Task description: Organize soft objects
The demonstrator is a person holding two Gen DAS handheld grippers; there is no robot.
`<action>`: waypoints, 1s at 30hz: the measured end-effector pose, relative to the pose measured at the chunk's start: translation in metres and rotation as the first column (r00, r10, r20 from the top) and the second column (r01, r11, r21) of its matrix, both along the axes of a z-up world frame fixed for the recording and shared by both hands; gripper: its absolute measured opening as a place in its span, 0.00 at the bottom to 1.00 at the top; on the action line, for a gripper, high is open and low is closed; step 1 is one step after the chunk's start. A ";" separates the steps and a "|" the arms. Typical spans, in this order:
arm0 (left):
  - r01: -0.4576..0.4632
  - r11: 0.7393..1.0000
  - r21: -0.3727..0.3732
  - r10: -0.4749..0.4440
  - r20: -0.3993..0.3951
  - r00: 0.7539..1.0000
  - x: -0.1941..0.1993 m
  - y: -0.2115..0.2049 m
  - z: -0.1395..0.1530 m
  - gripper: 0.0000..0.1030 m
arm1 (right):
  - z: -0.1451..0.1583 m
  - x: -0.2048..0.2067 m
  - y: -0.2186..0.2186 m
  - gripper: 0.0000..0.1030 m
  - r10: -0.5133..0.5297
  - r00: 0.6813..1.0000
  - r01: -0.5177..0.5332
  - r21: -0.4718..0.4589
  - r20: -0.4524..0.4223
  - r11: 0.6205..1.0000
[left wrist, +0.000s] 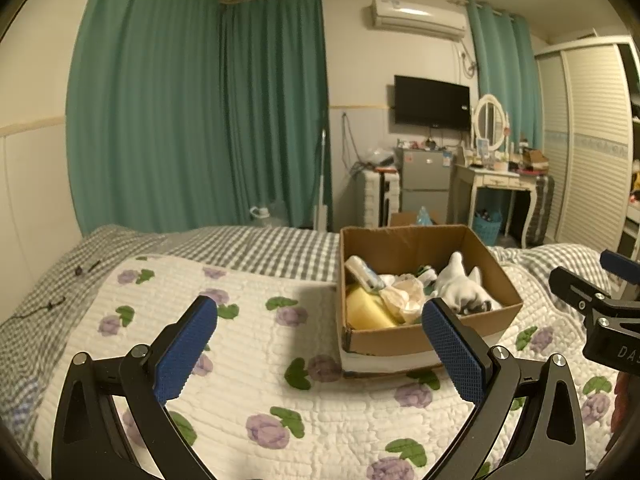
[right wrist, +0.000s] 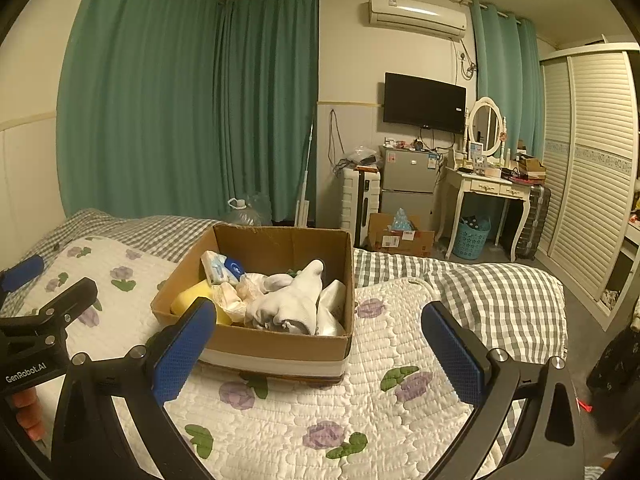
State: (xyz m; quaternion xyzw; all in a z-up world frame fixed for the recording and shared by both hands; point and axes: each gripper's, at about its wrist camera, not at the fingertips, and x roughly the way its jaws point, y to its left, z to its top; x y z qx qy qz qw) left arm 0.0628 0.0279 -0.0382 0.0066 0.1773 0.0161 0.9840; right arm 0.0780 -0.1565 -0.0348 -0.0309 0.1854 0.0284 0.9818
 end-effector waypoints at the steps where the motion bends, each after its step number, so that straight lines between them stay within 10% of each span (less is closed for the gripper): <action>1: 0.000 1.000 0.000 0.000 -0.001 1.000 0.000 0.000 0.000 1.00 | 0.000 0.000 0.000 1.00 0.000 1.000 0.000 -0.001 0.000 1.000; 30: 0.010 1.000 -0.004 -0.010 -0.011 1.000 0.001 0.002 -0.004 1.00 | -0.006 0.002 0.001 1.00 -0.004 1.000 0.004 0.008 -0.019 1.000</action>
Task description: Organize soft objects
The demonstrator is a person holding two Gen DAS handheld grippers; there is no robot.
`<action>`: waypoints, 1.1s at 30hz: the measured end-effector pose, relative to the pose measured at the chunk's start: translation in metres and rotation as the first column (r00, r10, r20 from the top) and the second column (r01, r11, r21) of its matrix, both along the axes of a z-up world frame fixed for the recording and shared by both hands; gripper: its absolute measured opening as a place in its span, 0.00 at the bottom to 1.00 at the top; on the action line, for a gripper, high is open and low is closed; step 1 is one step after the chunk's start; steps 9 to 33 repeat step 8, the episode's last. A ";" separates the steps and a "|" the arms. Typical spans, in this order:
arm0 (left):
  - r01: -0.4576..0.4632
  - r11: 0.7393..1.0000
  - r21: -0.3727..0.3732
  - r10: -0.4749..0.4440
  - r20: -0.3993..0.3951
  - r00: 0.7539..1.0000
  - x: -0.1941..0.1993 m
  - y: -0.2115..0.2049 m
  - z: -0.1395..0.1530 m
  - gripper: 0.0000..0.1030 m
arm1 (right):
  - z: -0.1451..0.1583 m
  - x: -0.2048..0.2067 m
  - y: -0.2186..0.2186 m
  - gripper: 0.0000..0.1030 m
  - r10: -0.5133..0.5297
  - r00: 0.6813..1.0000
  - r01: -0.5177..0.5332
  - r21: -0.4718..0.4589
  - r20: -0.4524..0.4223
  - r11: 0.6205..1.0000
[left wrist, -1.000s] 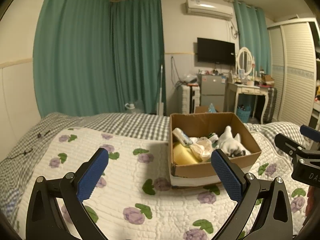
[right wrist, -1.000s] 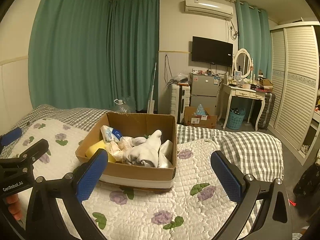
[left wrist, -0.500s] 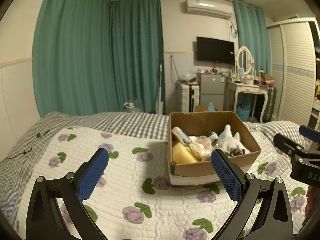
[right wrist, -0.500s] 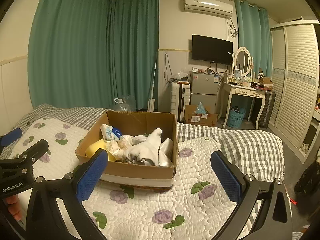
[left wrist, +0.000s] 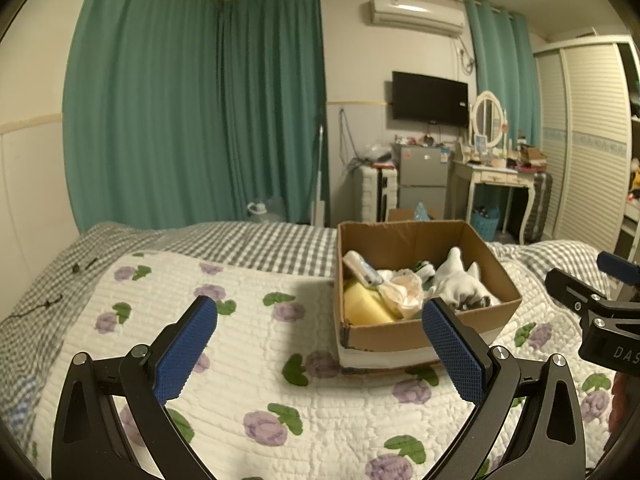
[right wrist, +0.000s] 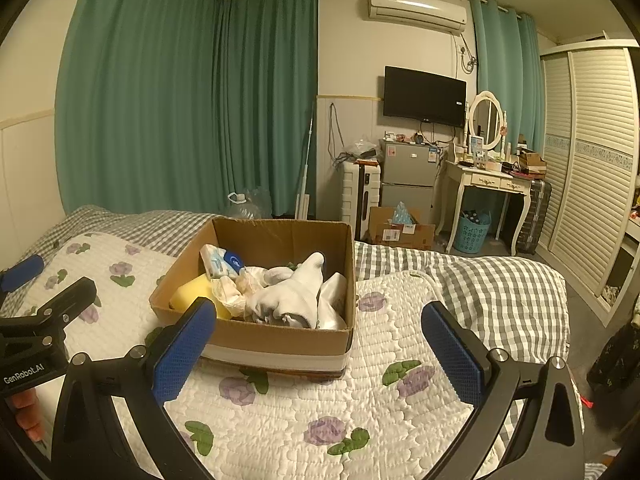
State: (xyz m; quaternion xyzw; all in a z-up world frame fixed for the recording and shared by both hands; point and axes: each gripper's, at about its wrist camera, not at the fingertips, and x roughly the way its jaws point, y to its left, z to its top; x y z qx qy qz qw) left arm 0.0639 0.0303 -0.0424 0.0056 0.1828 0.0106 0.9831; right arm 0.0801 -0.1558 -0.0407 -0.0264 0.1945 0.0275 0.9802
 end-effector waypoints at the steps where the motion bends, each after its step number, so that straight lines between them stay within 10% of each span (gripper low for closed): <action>1: 0.000 1.000 0.001 0.000 -0.001 1.000 0.000 0.000 0.000 1.00 | -0.001 0.000 0.000 1.00 0.000 1.000 0.000 -0.001 -0.001 1.000; 33: 0.009 1.000 -0.024 -0.009 -0.005 1.000 0.001 0.004 -0.003 1.00 | -0.003 0.002 0.000 1.00 0.001 1.000 -0.001 0.003 -0.008 1.000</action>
